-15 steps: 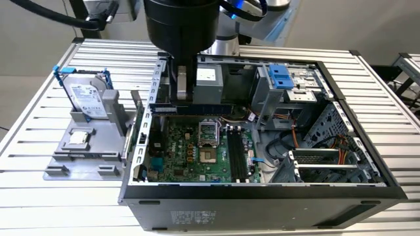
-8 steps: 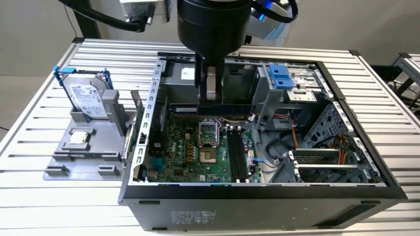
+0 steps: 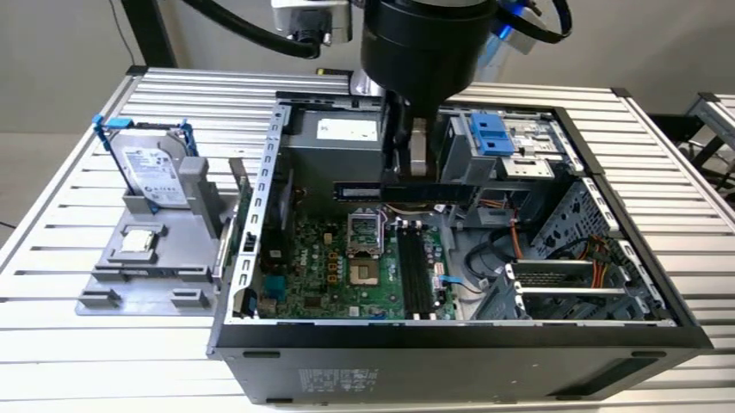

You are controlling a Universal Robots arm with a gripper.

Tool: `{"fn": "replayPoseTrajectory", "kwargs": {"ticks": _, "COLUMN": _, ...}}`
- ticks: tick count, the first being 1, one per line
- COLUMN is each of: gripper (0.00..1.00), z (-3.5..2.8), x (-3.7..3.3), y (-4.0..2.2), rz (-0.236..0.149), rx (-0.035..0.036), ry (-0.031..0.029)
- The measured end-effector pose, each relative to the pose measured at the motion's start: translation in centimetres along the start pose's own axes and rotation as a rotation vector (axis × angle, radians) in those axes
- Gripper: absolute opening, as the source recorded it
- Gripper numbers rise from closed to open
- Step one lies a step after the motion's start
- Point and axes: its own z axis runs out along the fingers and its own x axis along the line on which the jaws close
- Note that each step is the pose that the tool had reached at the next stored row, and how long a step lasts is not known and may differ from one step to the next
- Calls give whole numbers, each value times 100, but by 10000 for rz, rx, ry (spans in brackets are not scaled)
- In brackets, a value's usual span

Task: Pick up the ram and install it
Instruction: 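Pick up the ram and move it above insertion slot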

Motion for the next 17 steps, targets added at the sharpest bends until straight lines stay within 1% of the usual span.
{"fn": "replayPoseTrajectory", "kwargs": {"ticks": 5, "gripper": 0, "z": -1, "x": 0, "y": -191, "rz": 40, "rx": 1, "ry": 0}}
{"fn": "replayPoseTrajectory", "kwargs": {"ticks": 12, "gripper": 0, "z": -2, "x": 0, "y": -439, "rz": 103, "rx": 4, "ry": 0}}
{"fn": "replayPoseTrajectory", "kwargs": {"ticks": 15, "gripper": 0, "z": -3, "x": 0, "y": -537, "rz": 130, "rx": 5, "ry": -1}}
{"fn": "replayPoseTrajectory", "kwargs": {"ticks": 17, "gripper": 0, "z": -3, "x": 0, "y": -584, "rz": 148, "rx": 6, "ry": 0}}
